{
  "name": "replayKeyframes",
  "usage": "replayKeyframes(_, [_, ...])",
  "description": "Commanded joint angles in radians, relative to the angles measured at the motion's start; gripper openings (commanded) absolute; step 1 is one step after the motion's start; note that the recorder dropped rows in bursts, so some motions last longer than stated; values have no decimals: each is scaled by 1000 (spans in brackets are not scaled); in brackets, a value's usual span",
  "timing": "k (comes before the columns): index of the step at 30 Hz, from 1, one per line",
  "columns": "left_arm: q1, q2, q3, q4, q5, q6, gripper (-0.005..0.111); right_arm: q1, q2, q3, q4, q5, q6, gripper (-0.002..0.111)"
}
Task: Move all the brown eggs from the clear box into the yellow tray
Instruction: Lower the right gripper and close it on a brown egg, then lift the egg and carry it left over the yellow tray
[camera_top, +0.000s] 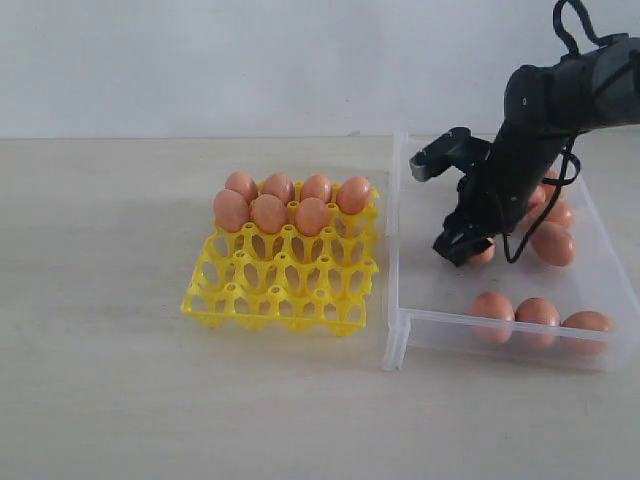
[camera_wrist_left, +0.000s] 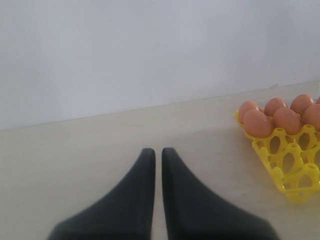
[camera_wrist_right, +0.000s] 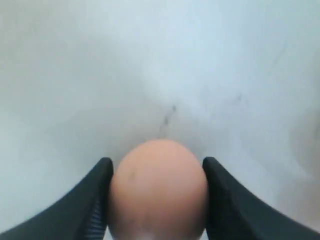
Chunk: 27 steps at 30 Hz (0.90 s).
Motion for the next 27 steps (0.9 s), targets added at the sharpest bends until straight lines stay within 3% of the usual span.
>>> replayKeyframes(1, [-5,-1,4,-2,-3,-5,4,1,6,71,234,-276,4,0])
replayKeyframes(7, [-5,-1,4,-2,-3,-5,4,31,-97,424,313,-1026,37,0])
replayKeyframes(11, [-5,-1,4,-2,-3,-5,4,28,-102,617,-2,-1482,439,0])
replayKeyframes(15, [-5,-1,4,-2,-3,-5,4,28,-102,733,-251,-1926,694,0])
replayKeyframes(22, [-5,-1,4,-2,-3,-5,4,28,-96,690,-620,-1950,797,0])
replayKeyframes(27, [-5,-1,4,-2,-3,-5,4,28,-47,627,-685,-1950,866,0])
